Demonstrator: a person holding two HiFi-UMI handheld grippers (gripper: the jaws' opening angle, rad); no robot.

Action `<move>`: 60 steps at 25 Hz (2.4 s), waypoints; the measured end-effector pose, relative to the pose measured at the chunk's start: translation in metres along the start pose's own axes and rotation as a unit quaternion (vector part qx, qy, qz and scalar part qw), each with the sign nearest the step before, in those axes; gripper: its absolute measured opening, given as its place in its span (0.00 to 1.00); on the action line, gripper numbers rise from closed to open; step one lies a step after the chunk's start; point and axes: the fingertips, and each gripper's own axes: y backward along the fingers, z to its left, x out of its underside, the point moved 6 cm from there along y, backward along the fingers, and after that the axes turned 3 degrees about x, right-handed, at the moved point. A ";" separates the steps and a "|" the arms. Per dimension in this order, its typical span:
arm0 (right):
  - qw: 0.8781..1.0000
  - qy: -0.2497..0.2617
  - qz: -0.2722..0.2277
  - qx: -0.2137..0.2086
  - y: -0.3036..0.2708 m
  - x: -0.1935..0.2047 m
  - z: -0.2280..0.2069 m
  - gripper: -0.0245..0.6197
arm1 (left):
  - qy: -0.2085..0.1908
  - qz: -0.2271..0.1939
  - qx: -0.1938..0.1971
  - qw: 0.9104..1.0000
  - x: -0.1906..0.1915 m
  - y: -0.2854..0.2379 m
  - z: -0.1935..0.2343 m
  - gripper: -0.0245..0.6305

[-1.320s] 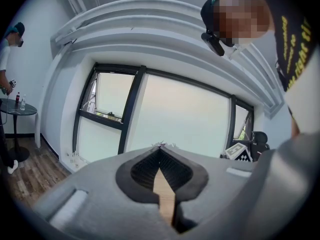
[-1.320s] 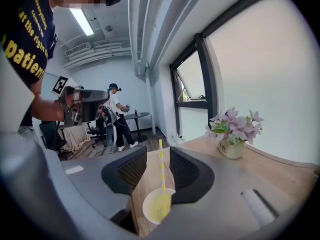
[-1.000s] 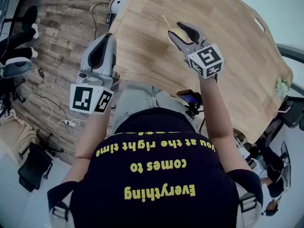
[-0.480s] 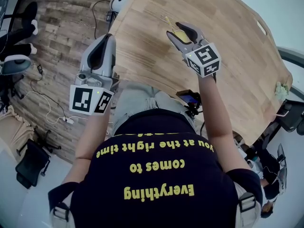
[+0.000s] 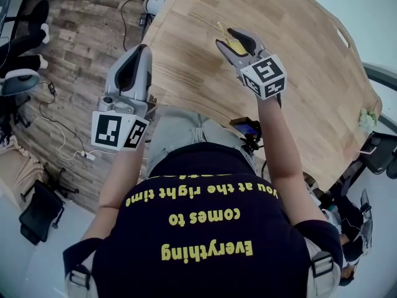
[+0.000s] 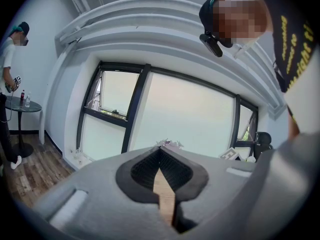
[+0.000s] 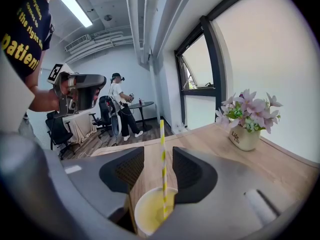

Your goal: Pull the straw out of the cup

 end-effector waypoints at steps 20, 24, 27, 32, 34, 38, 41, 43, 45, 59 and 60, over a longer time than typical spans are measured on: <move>1.000 0.009 -0.016 0.010 -0.004 -0.005 -0.001 0.25 | 0.000 0.003 -0.007 1.000 0.002 0.001 0.006 0.04; 1.000 0.011 -0.018 0.011 -0.004 -0.005 -0.001 0.23 | 0.001 0.004 -0.010 1.000 0.003 0.000 0.008 0.04; 1.000 0.010 -0.018 0.011 -0.004 -0.005 -0.001 0.22 | 0.005 0.005 -0.013 1.000 0.004 0.000 0.010 0.04; 1.000 0.009 -0.018 0.011 -0.004 -0.006 -0.002 0.21 | 0.004 0.007 -0.011 1.000 0.004 -0.001 0.010 0.04; 1.000 0.008 -0.017 0.010 -0.005 -0.007 -0.002 0.21 | 0.005 0.007 -0.011 1.000 0.003 -0.002 0.012 0.04; 1.000 0.008 -0.015 0.009 -0.005 -0.006 -0.001 0.19 | 0.005 0.006 -0.010 1.000 0.003 -0.003 0.012 0.04; 1.000 0.006 -0.016 0.008 -0.005 -0.005 -0.001 0.18 | 0.005 0.007 -0.010 1.000 0.004 -0.002 0.011 0.04; 1.000 0.006 -0.015 0.008 -0.005 -0.004 -0.001 0.17 | 0.006 0.007 -0.010 1.000 0.005 -0.002 0.011 0.04; 1.000 0.006 -0.014 0.009 -0.005 -0.004 -0.001 0.16 | 0.006 0.007 -0.010 1.000 0.005 -0.002 0.011 0.04; 1.000 0.006 -0.013 0.011 -0.002 -0.003 -0.001 0.10 | 0.003 0.007 -0.012 1.000 0.004 -0.001 0.009 0.04; 1.000 0.006 -0.012 0.011 -0.002 -0.003 0.000 0.10 | 0.003 0.007 -0.012 1.000 0.004 0.000 0.009 0.04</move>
